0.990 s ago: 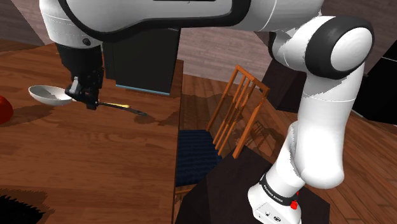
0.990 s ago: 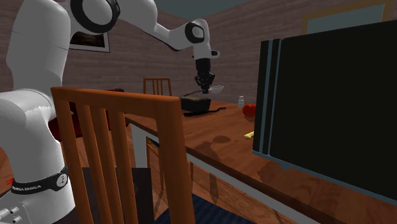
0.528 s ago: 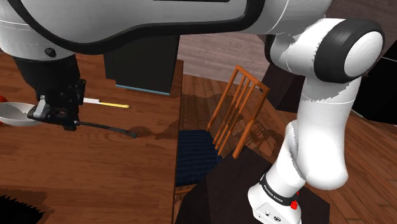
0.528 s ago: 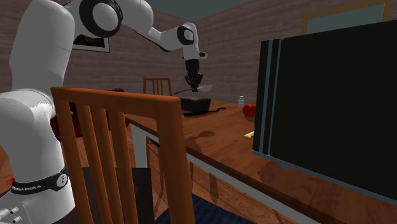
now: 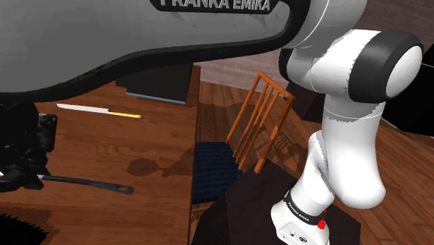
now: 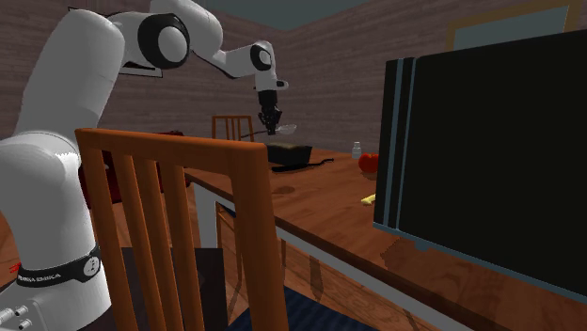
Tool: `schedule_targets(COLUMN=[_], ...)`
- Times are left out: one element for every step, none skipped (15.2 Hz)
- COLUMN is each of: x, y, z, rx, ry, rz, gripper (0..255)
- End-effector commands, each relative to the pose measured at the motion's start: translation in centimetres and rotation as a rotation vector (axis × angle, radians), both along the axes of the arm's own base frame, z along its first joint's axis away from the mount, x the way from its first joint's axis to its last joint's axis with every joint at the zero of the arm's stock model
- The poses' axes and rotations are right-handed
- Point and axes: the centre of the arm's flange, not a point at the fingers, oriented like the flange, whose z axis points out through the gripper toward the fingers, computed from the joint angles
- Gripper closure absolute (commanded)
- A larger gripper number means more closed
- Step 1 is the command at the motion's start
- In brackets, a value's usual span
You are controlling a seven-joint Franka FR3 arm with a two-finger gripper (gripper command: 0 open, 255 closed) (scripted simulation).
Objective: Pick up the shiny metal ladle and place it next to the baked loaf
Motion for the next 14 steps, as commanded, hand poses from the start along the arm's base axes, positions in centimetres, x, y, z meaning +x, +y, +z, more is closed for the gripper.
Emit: schedule_targets(x=[-2.0,-2.9,-3.8,-4.7,-5.3,-5.3,-5.3,-5.3,-5.3,-5.3,-5.3,-5.3,-5.3,-5.3], y=[2.0,3.0,4.0,4.9,5.6,5.6,5.6,5.6,5.6,5.6,5.6,5.6,5.6,5.6], z=[0.2,0.2,0.2,0.2,0.2,-0.3,-0.8,-1.3,-1.9,-2.4,-2.9,-3.5,-4.0,-4.5], rx=[0.000,0.000,0.000,0.000,0.000,0.000,0.000,0.000,0.000,0.000,0.000,0.000,0.000,0.000], ry=[0.000,0.000,0.000,0.000,0.000,0.000,0.000,0.000,0.000,0.000,0.000,0.000,0.000,0.000], rz=[-0.001,-0.001,-0.001,-0.001,-0.001,-0.001,-0.001,-0.001,-0.001,-0.001,-0.001,-0.001,-0.001,-0.001], gripper=[255,255,255,255,255,255,255,255,255,255,255,255,255,255])
